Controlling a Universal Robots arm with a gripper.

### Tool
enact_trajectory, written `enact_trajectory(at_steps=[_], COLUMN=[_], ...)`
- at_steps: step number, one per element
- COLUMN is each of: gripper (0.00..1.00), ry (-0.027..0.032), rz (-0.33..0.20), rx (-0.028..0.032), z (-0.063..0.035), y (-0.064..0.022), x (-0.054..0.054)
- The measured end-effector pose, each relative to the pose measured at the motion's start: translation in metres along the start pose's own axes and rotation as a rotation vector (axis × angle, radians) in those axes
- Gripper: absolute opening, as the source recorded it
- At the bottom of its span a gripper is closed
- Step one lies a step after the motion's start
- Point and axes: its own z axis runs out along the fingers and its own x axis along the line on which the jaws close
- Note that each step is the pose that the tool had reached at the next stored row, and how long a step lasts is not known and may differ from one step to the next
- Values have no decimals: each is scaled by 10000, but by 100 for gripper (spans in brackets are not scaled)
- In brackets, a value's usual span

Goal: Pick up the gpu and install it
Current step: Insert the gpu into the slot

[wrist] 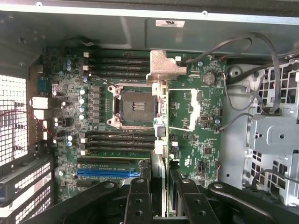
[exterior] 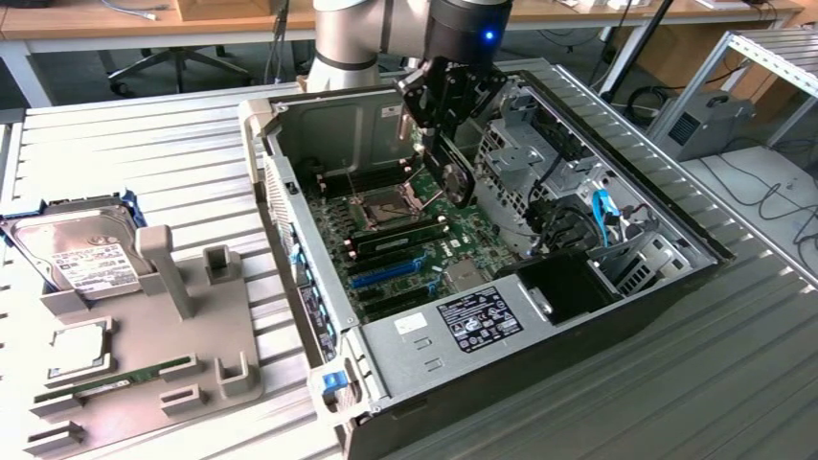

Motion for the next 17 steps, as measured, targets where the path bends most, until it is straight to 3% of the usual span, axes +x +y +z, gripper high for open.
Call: enact_trajectory(at_steps=[17], gripper=[26], ry=[-2], rz=[-234], rx=[-4], z=[0], y=[0], x=[0])
